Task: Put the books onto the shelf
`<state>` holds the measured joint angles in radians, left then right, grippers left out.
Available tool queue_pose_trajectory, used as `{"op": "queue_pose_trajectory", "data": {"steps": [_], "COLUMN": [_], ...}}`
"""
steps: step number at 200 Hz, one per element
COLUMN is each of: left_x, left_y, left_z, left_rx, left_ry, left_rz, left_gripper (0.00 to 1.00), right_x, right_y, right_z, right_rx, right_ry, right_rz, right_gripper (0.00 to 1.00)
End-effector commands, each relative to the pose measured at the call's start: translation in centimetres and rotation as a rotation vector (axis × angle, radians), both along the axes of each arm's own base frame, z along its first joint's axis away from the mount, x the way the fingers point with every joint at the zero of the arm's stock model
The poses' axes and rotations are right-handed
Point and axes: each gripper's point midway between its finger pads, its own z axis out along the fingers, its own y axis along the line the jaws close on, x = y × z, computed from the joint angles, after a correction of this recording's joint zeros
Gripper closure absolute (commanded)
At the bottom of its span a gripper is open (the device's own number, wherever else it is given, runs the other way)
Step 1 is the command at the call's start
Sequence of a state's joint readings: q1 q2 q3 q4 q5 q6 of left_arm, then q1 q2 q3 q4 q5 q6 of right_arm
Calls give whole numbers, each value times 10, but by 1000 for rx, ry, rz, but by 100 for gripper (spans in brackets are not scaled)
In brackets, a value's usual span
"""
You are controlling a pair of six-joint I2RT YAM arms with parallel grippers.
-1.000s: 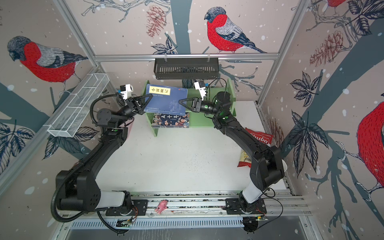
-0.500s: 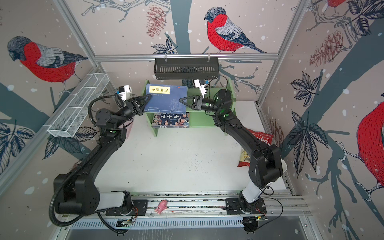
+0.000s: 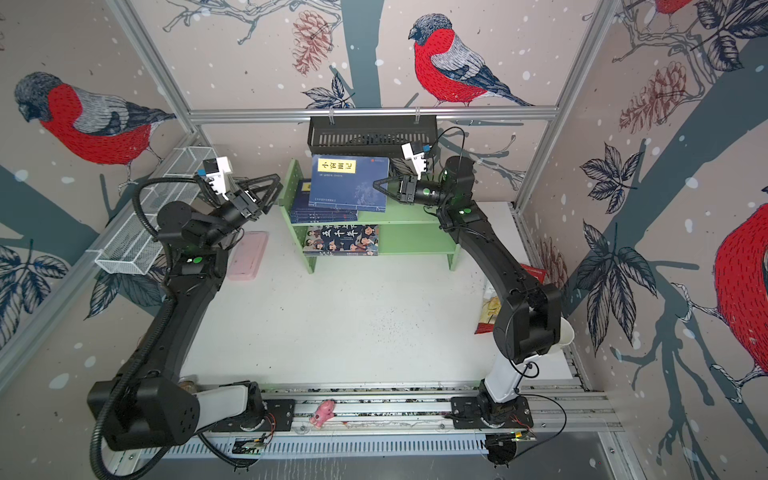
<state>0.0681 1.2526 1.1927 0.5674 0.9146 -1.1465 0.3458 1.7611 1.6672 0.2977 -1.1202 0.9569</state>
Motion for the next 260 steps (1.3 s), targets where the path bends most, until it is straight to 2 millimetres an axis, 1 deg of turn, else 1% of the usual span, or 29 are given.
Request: {"op": "queue_pose_trajectory", "data": {"steps": [1,24,40,65,115,156,190,222,260], "left_x": [-4,-6,-6,-2,2,6,8,7,6], "left_y": [1,1,1,1,-1,-2,-3,-4,-4], "left_z": [14,27,31,31,36,37,34,32,32], "left_rx": [34,23,8,0,-7,-16,-20,-25,-27], "left_ry": [-54,-79,-79,-70,-80,-83,-78,-75,-78], "left_rz": [14,14,7,-2,-21,-40,-52,-64,-73], "left_gripper": [8,8,8,8,8,8,8,8,8], "right_x": [5,17,24,36,56,66,78,79,73], "right_y": [5,10,14,23,41,58,63,66,66], "right_z": [-7,-14,-19,-29,-40,-52,-60,-66,-65], "right_rx": [-16,-11,-6,-8,-20,-61,-93,-104,-120], "right_ry": [0,24,44,80,128,156,184,209,217], "right_rz": [34,37,45,51,40,32,-11,-9,-6], "right_gripper": [100,100,100,100,100,100,99,99,99]}}
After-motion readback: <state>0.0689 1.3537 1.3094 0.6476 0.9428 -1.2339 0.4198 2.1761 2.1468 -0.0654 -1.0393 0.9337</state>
